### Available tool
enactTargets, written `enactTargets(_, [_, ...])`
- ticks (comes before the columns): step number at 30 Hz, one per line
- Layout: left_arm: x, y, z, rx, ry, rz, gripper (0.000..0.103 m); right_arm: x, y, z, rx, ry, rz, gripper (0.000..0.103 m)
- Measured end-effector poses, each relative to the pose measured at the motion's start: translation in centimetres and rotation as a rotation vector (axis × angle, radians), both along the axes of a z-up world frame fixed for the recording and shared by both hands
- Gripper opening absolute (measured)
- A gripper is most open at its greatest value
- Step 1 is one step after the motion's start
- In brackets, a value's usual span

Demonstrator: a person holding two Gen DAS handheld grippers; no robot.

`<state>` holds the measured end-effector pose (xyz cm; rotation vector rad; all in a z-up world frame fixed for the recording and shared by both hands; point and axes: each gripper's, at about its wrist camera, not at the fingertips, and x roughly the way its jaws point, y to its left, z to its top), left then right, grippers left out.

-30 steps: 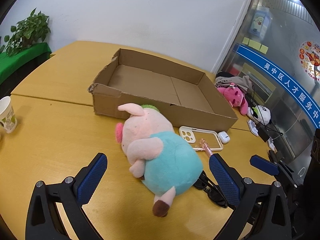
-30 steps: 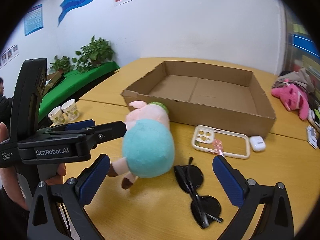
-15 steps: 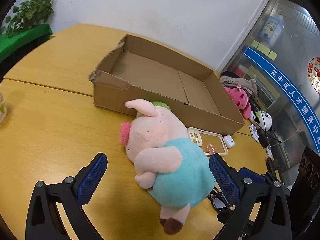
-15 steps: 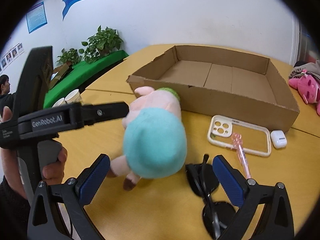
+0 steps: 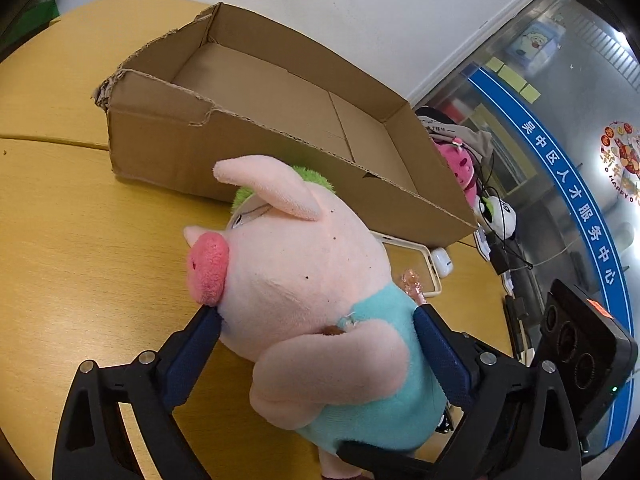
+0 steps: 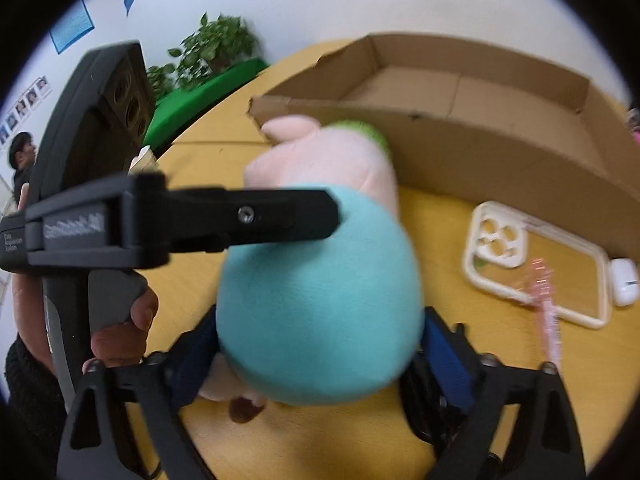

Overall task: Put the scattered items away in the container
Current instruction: 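Close both grippers on the pig plush's body, then lift the pig plush with both grippers and carry it over the box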

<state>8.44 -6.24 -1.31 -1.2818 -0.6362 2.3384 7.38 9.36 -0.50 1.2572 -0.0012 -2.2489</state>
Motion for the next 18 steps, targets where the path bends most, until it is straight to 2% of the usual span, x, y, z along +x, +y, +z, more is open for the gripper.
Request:
enactTargets(4, [0.2, -0.1, 0.2, 0.018, -0.008, -0.007, 0.089, 0.2, 0.1, 0.0, -0.006, 0.007, 0.007, 0.080])
enactTargets(8, [1.0, -0.3, 1.3, 0.037, -0.011, -0.001, 0.085, 0.7, 0.3, 1.0, -0.029, 0.002, -0.002, 0.076])
enactTargets(14, [1.4, -0.2, 7.4, -0.006, 0.116, -0.014, 0.085, 1.8, 0.4, 5.4, -0.092, 0.104, -0.003, 0.074])
enactTargets(18, [-0.5, 0.4, 12.6, -0.054, 0.202, -0.048, 0.085, 1.0, 0.8, 9.6, -0.110, 0.214, -0.026, 0.074])
